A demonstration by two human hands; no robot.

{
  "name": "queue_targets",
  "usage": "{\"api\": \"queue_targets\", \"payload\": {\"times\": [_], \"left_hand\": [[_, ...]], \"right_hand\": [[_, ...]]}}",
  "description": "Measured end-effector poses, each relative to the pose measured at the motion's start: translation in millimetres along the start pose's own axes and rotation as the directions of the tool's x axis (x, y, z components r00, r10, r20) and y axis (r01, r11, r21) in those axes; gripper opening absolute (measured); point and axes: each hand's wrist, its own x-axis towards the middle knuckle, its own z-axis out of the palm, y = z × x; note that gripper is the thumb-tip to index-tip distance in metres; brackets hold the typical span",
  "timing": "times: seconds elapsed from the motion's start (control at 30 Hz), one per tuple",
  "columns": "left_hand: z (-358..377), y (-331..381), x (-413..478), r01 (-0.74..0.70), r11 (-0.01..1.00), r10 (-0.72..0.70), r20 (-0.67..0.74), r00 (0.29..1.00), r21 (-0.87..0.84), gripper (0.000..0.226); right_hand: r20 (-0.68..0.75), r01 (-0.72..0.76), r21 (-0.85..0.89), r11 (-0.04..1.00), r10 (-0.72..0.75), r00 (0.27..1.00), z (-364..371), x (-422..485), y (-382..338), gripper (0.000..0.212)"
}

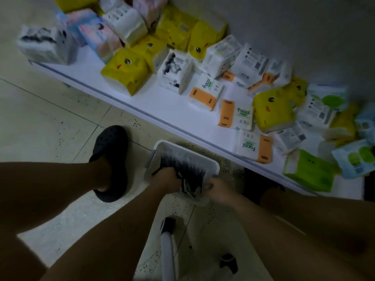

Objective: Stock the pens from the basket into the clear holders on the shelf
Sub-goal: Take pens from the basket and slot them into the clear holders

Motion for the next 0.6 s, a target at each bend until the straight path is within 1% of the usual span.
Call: {"api": "queue_targets", "payload": {"times": [0.07, 0.1, 0.17, 0.2, 0.23, 0.33, 0.4, 0.5, 0.57, 0.6], "left_hand": [[2, -7, 9, 0.019, 0.999, -0.021, -0.044, 0.999, -0.048, 0.019], [3, -11, 12, 0.026, 0.998, -0.029, -0.056, 0.998, -0.063, 0.02], [6, -20, 17, 0.045, 0.998, -0.048, -0.053, 0.997, -0.052, 0.022], [9, -26, 20, 0.049, 0.999, -0.049, -0.051, 0.997, 0.004, 0.023], [11, -30, 23, 0.044, 0.996, -0.04, -0.055, 0.998, 0.071, 0.025], [22, -42, 35, 0.048, 0.979, -0.047, -0.013, 0.999, 0.197, 0.036], [27, -45, 45, 0.037, 0.956, -0.033, -0.019, 0.999, 0.29, 0.042], [30, -48, 55, 0.032, 0.938, -0.02, -0.039, 0.999, 0.346, 0.038], [31, -50, 56, 0.02, 0.932, -0.02, -0.006, 1.0, 0.363, 0.031], [31, -50, 55, 0.014, 0.927, -0.016, 0.003, 1.0, 0.374, 0.03]], "right_hand": [[0.009, -0.037, 0.047, 0.998, 0.037, 0.999, 8, 17, -1, 0.014], [0.009, -0.052, 0.061, 0.997, 0.051, 0.999, 13, 26, 0, 0.012], [0.007, -0.074, 0.089, 0.993, 0.074, 0.997, 22, 44, -2, 0.025], [0.006, -0.08, 0.112, 0.99, 0.08, 0.997, 26, 51, -5, 0.031], [0.005, -0.08, 0.127, 0.989, 0.08, 0.997, 30, 59, -7, 0.032], [-0.003, -0.053, 0.114, 0.992, 0.054, 0.999, 42, 77, -11, 0.027], [-0.008, -0.041, 0.151, 0.988, 0.043, 0.999, 47, 86, -13, 0.025], [0.023, -0.025, 0.168, 0.985, 0.022, 1.0, 54, 92, -16, 0.026], [0.056, -0.026, 0.129, 0.991, 0.019, 0.998, 57, 94, -16, 0.019], [0.068, -0.028, 0.108, 0.994, 0.021, 0.997, 58, 94, -16, 0.02]]}}
